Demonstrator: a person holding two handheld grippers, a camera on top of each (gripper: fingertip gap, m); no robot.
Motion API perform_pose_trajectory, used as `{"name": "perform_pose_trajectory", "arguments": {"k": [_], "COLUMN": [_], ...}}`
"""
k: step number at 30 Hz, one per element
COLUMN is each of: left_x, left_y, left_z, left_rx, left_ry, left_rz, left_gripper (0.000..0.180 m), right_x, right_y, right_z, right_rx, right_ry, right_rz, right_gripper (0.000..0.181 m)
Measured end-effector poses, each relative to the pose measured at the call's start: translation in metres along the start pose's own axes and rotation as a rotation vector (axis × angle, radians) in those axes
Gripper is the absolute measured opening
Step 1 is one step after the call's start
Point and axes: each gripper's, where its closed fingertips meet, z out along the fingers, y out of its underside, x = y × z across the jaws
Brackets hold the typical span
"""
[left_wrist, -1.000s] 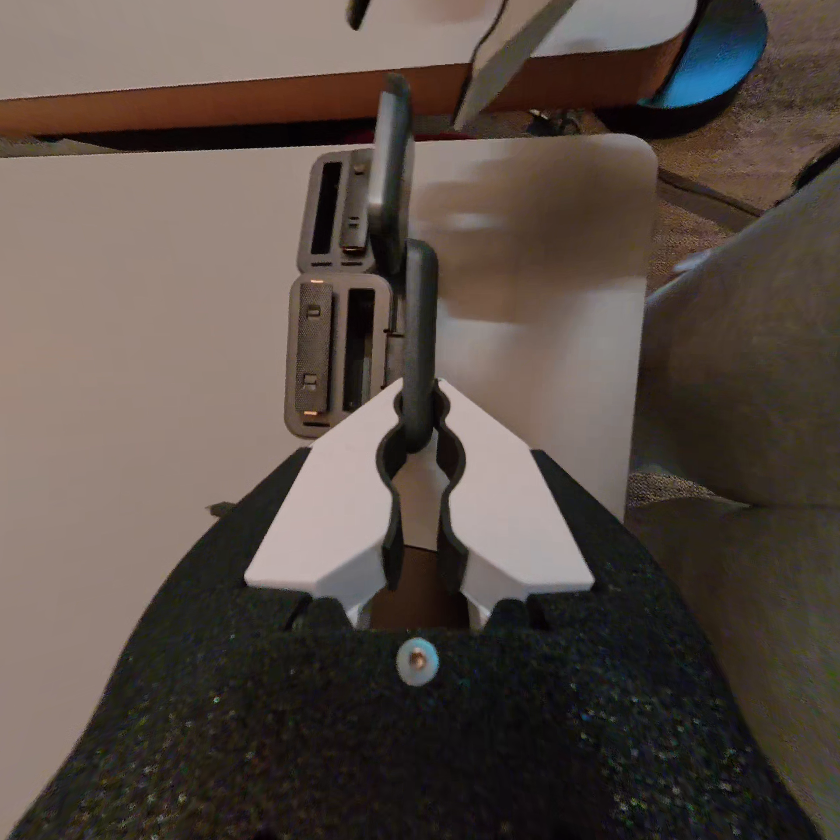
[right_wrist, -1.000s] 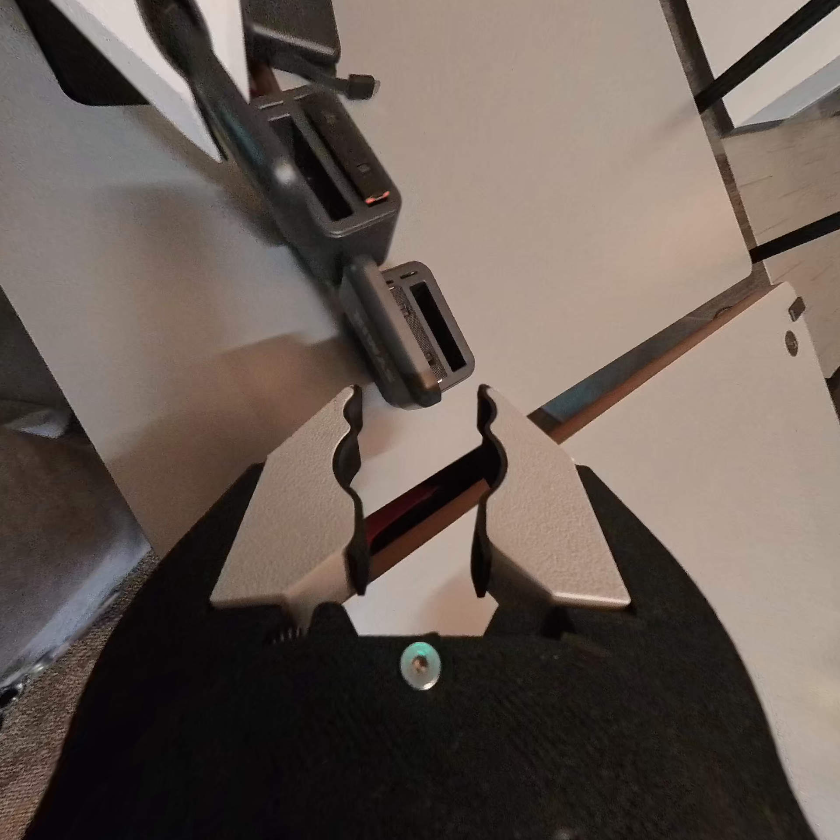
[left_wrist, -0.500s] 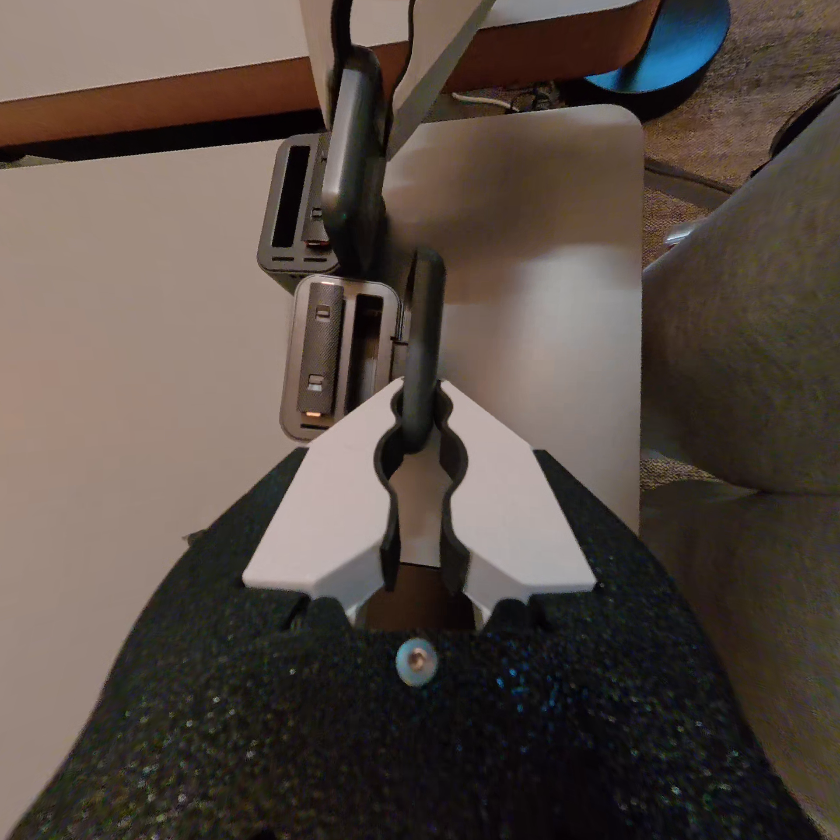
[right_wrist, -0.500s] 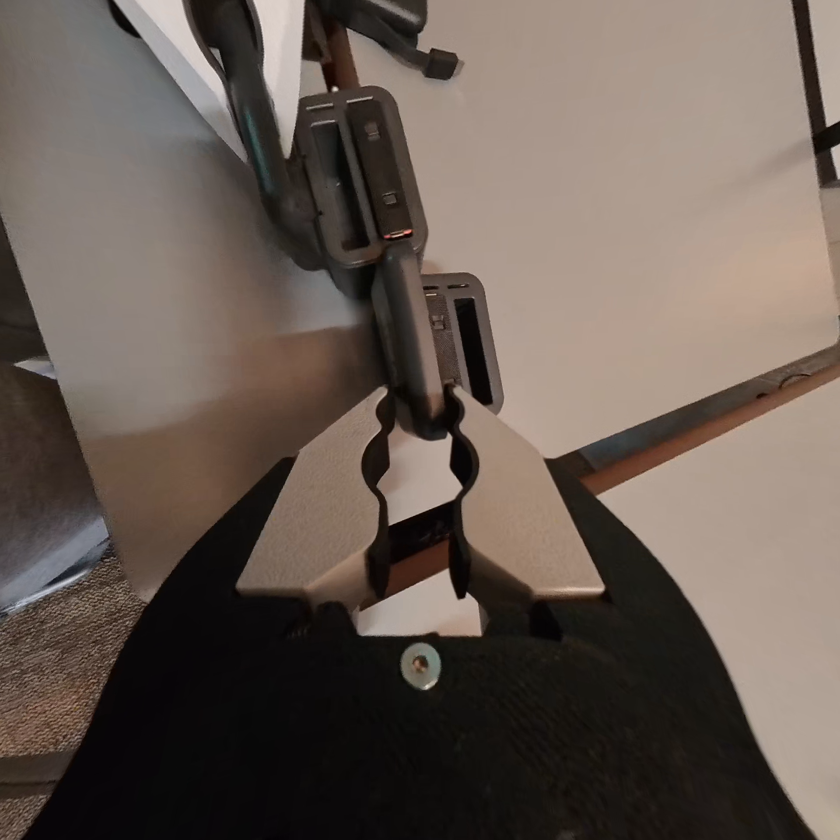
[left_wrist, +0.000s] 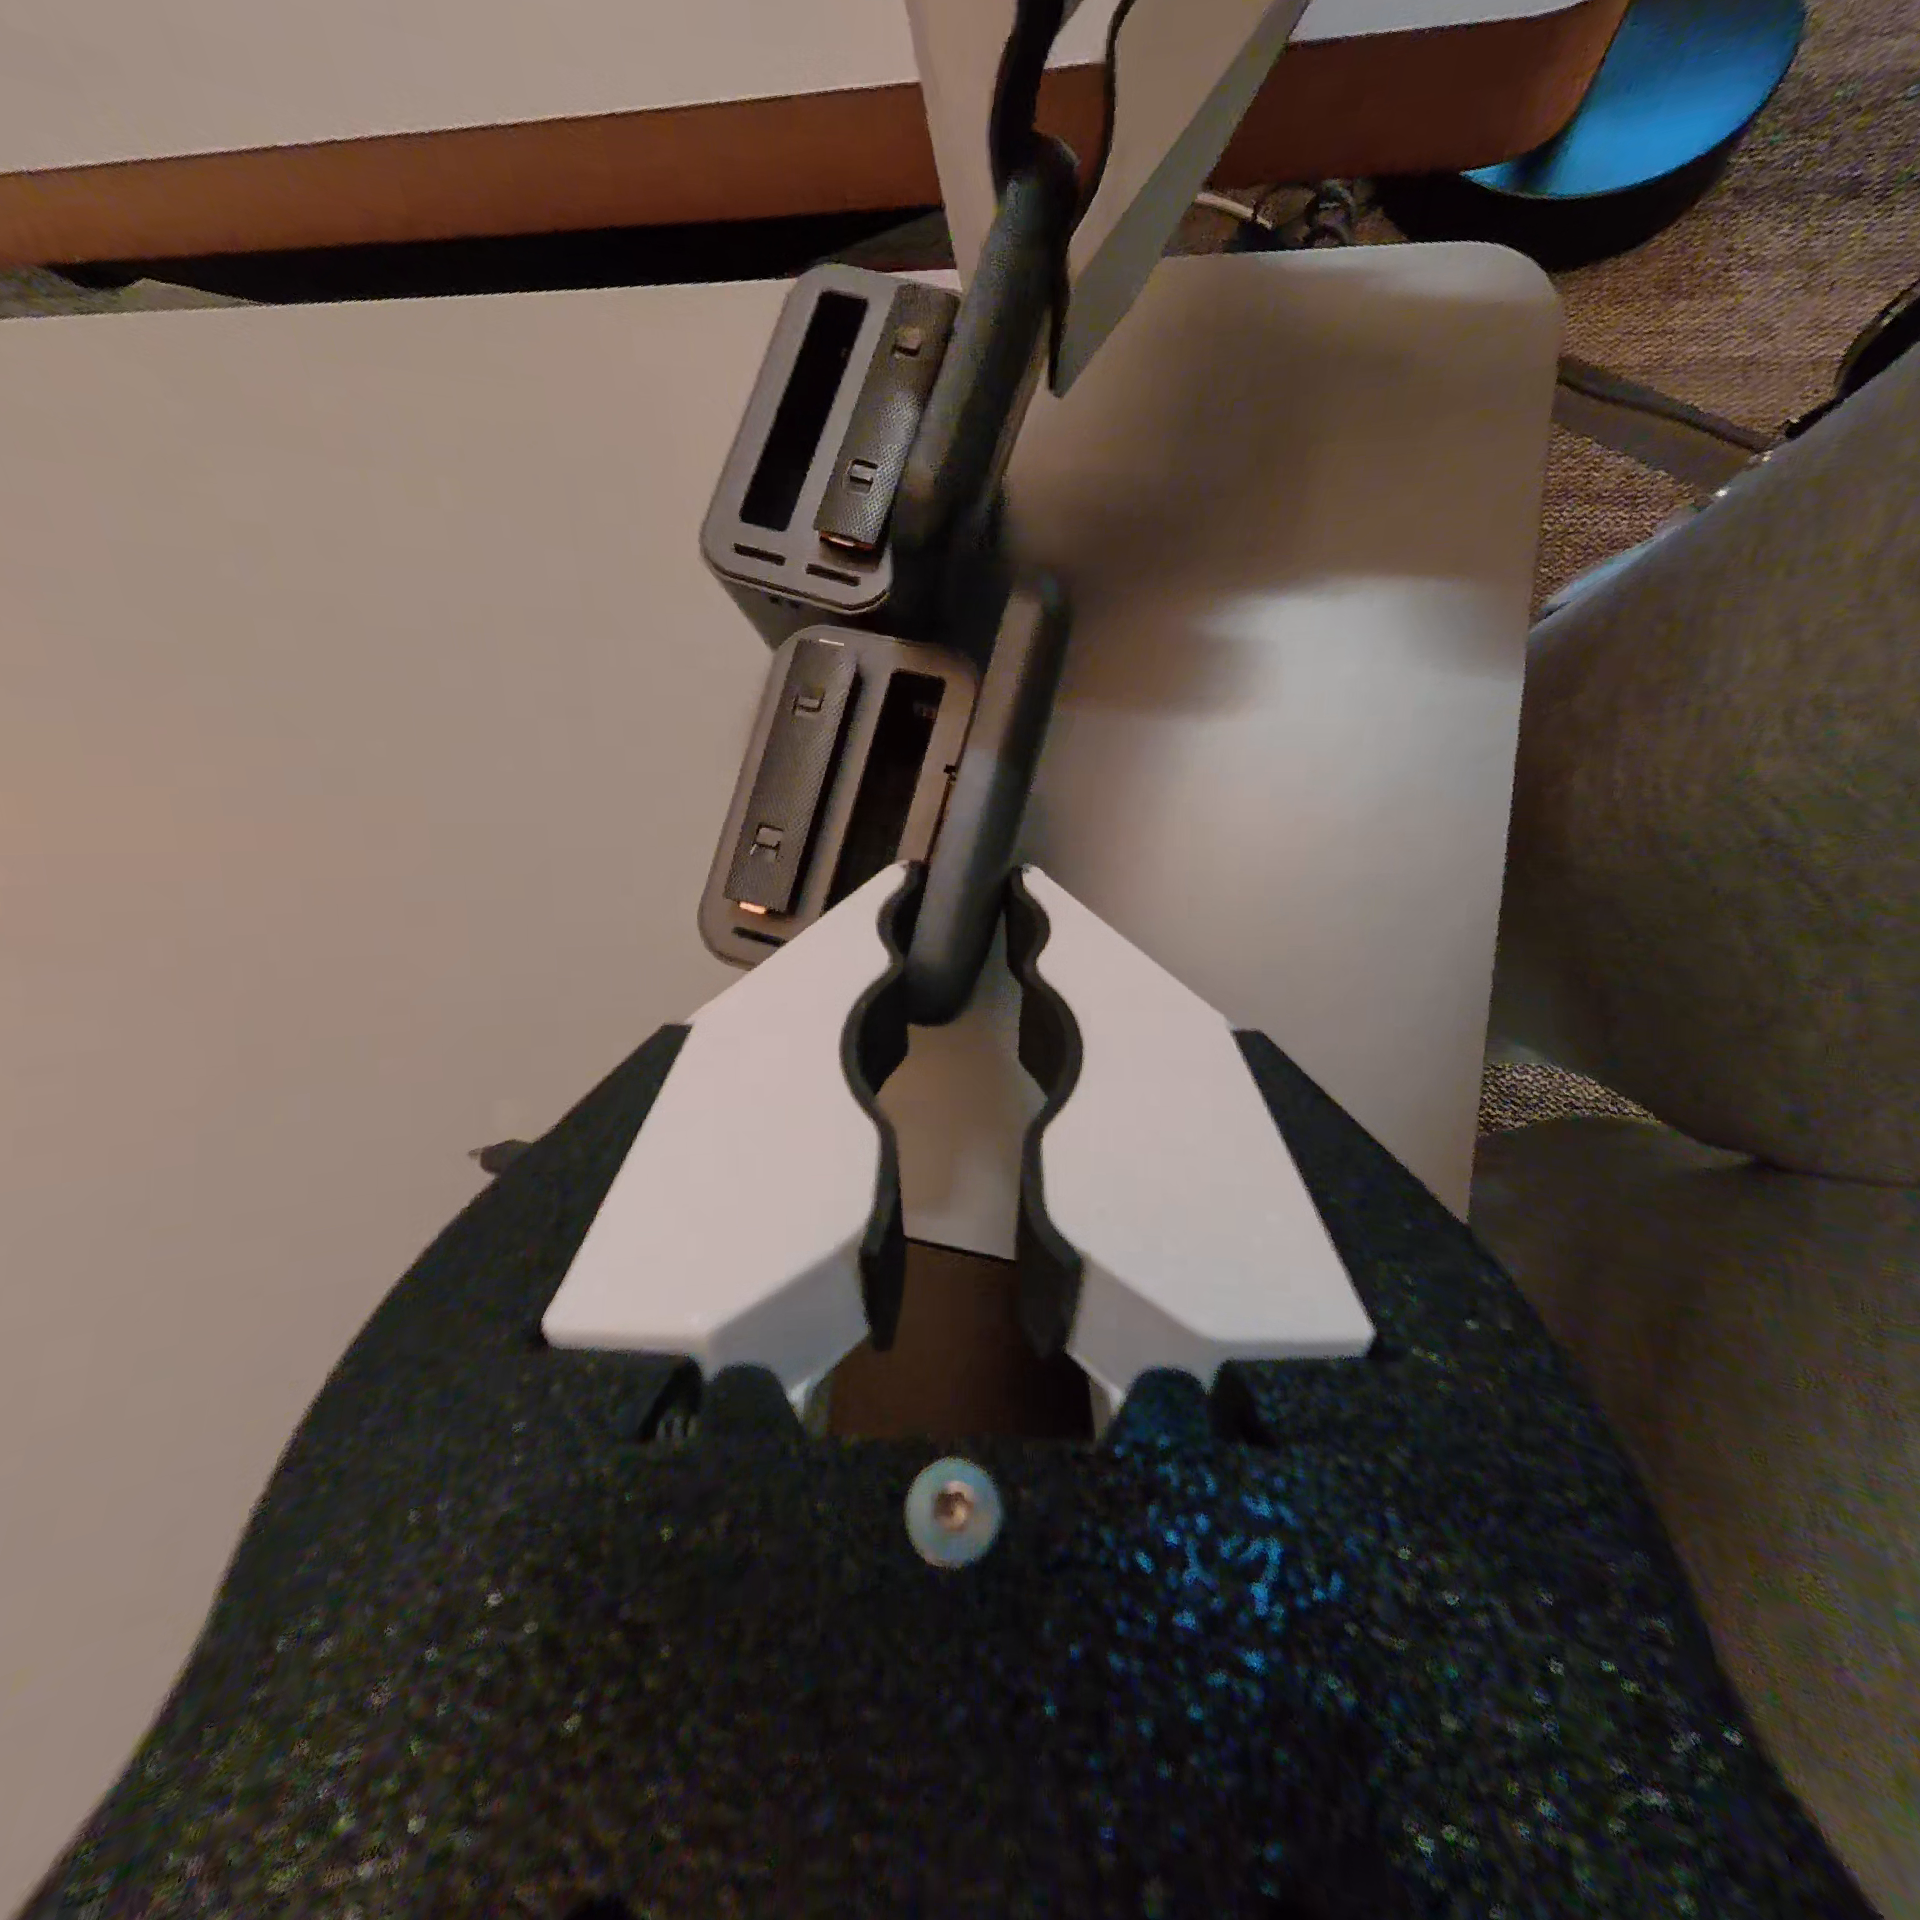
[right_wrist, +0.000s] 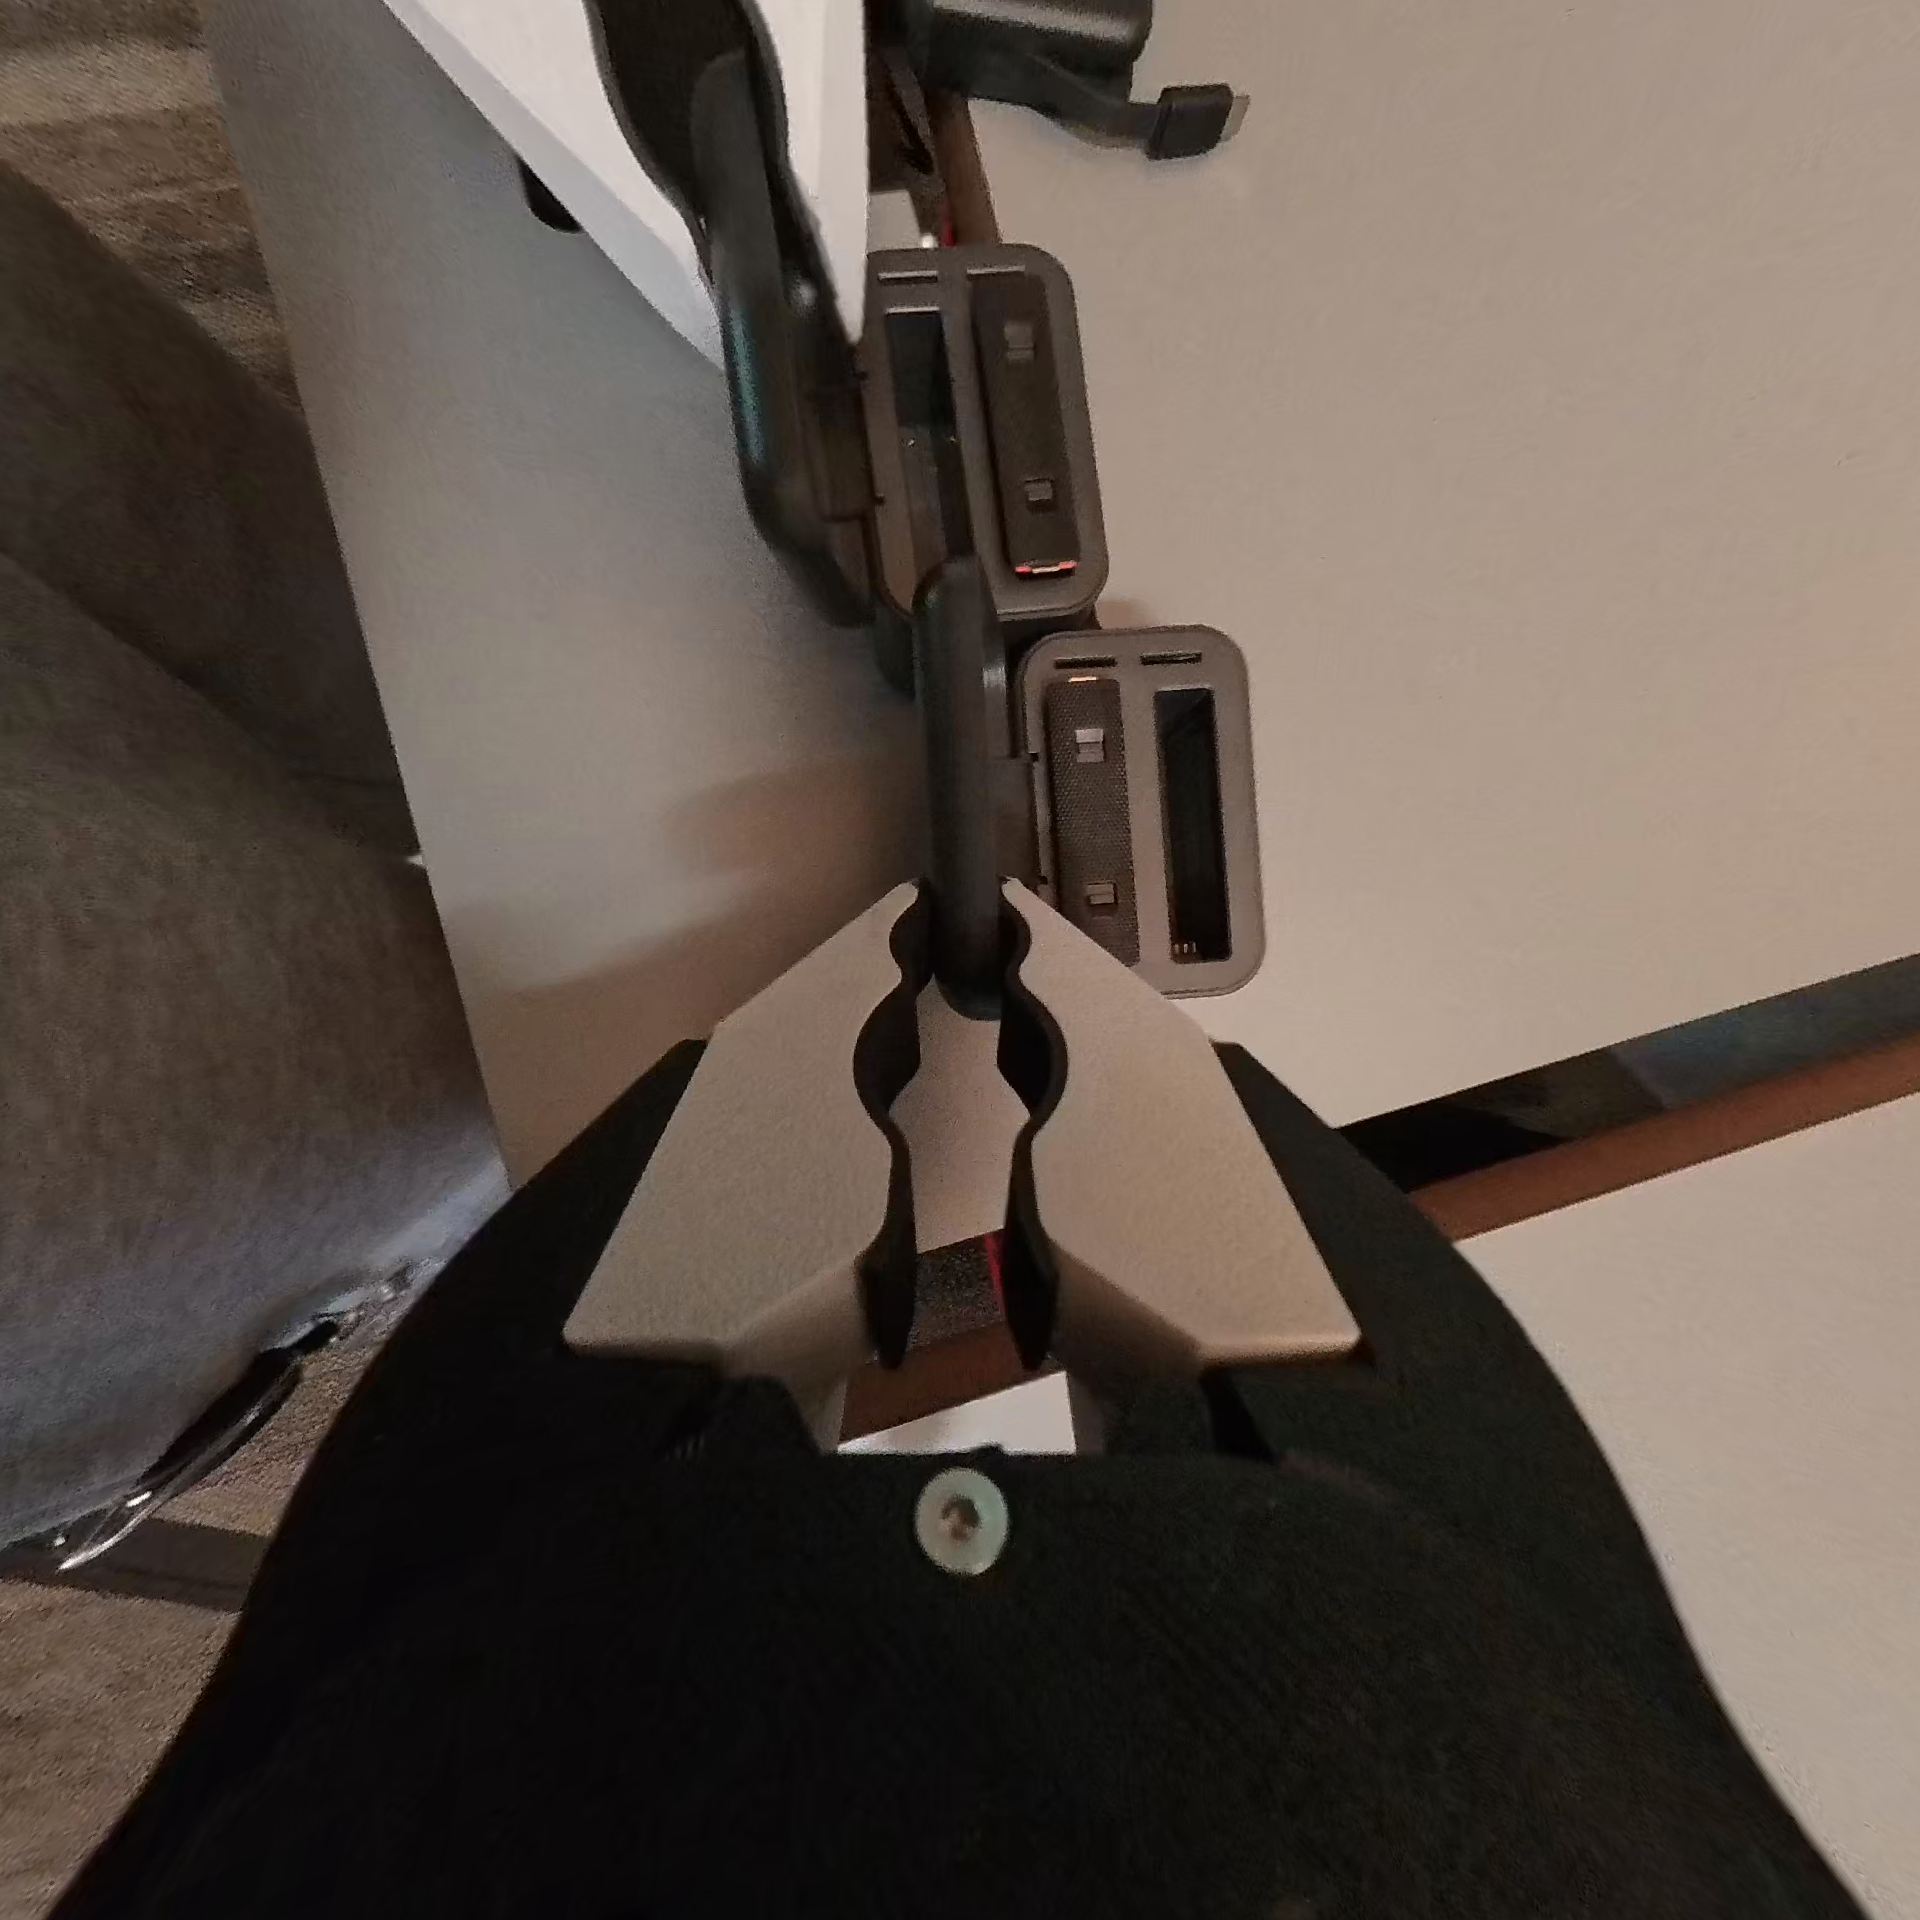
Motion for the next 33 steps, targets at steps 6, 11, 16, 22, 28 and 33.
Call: {"name": "perform_pose_trajectory", "arguments": {"k": [6,11,16,22,28,33], "left_x": [0.001,0.009,0.011,0.015,0.009,0.006], "left_y": [0.002,0.004,0.005,0.008,0.005,0.003], "left_z": [-0.003,-0.007,-0.007,-0.009,-0.007,-0.007], "left_rx": [-0.010,-0.034,-0.032,-0.081,-0.034,-0.016], "left_ry": [-0.001,0.032,0.037,0.059,-0.010,-0.043], "left_rz": [-0.009,-0.014,-0.048,-0.079,-0.105,-0.130], "left_gripper": [0.014,0.014,0.014,0.013,0.016,0.018], "right_x": [-0.009,-0.010,-0.003,0.005,0.008,0.005], "right_y": [0.002,0.013,0.010,0.008,0.000,0.006], "right_z": [-0.006,-0.016,-0.010,-0.011,-0.018,-0.016], "right_rx": [-0.009,-0.043,-0.034,-0.039,-0.001,-0.012], "right_ry": [-0.111,-0.201,-0.134,-0.046,0.027,0.020], "right_rz": [0.063,0.110,0.025,-0.011,-0.052,-0.072], "right_gripper": [0.006,0.006,0.007,0.015,0.020,0.011]}}
